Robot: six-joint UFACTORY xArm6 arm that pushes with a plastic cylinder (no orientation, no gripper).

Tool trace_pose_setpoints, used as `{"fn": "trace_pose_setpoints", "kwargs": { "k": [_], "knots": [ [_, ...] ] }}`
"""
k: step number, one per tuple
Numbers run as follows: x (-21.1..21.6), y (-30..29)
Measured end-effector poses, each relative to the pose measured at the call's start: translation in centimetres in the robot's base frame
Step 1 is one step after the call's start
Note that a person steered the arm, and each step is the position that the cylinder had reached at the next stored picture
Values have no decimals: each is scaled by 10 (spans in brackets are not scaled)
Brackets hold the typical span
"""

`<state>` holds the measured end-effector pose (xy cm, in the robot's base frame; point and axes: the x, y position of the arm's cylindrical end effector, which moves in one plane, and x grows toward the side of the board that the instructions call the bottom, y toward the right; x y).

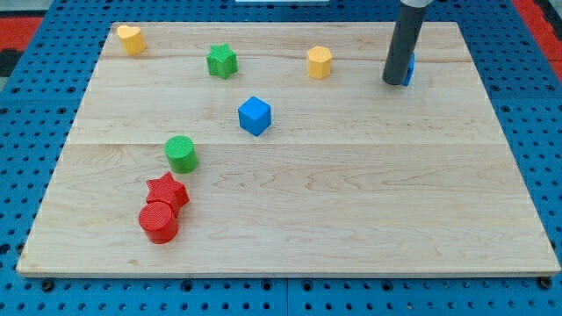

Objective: Place the green circle diagonally to the blue cube

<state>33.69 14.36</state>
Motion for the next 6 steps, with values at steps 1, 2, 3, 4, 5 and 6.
{"fn": "trace_pose_setpoints", "kwargs": {
  "k": [1, 2, 3, 4, 5, 6],
  "knots": [
    [112, -51],
    [151, -191],
    [95, -265],
    [80, -243],
    [54, -191],
    [54, -134]
  ]
}}
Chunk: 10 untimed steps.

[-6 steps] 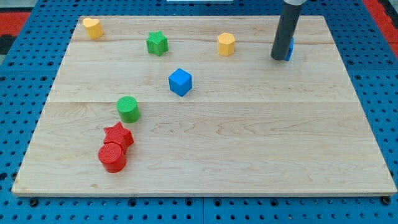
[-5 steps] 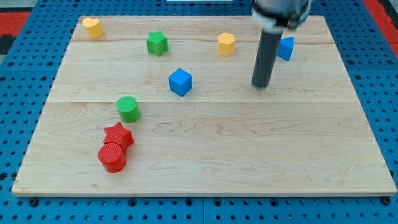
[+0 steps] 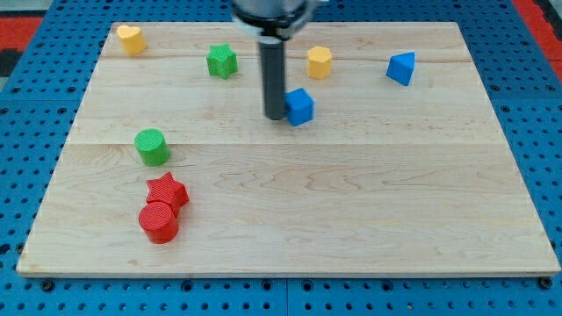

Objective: Place the green circle diagonally to the blue cube

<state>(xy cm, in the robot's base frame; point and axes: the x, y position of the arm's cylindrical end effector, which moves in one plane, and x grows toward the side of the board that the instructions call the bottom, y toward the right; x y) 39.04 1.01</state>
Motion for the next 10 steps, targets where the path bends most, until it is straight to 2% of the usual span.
{"fn": "trace_pose_setpoints", "kwargs": {
  "k": [1, 2, 3, 4, 5, 6, 7, 8, 9, 10],
  "knots": [
    [0, 30],
    [36, -30],
    [89, -63],
    [88, -171],
    [83, -200],
    [79, -267],
    [58, -273],
    [59, -182],
    [55, -129],
    [47, -180]
  ]
}}
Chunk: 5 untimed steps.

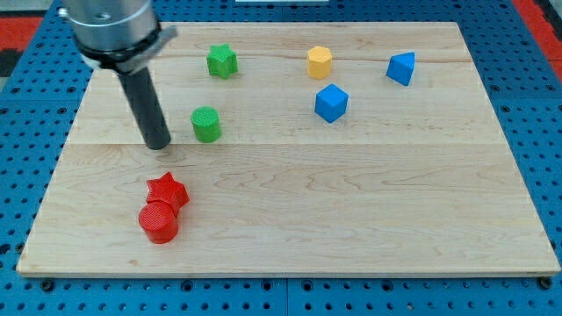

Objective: Place the green circle diagonally to the blue cube

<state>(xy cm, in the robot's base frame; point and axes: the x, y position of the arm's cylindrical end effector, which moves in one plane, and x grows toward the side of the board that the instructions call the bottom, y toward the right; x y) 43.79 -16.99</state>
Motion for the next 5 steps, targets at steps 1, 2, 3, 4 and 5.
{"fn": "trace_pose_setpoints", "kwargs": {
  "k": [1, 2, 3, 4, 5],
  "knots": [
    [-4, 28],
    [-9, 32],
    [-17, 16],
    [-30, 67],
    [-34, 67]
  ]
}}
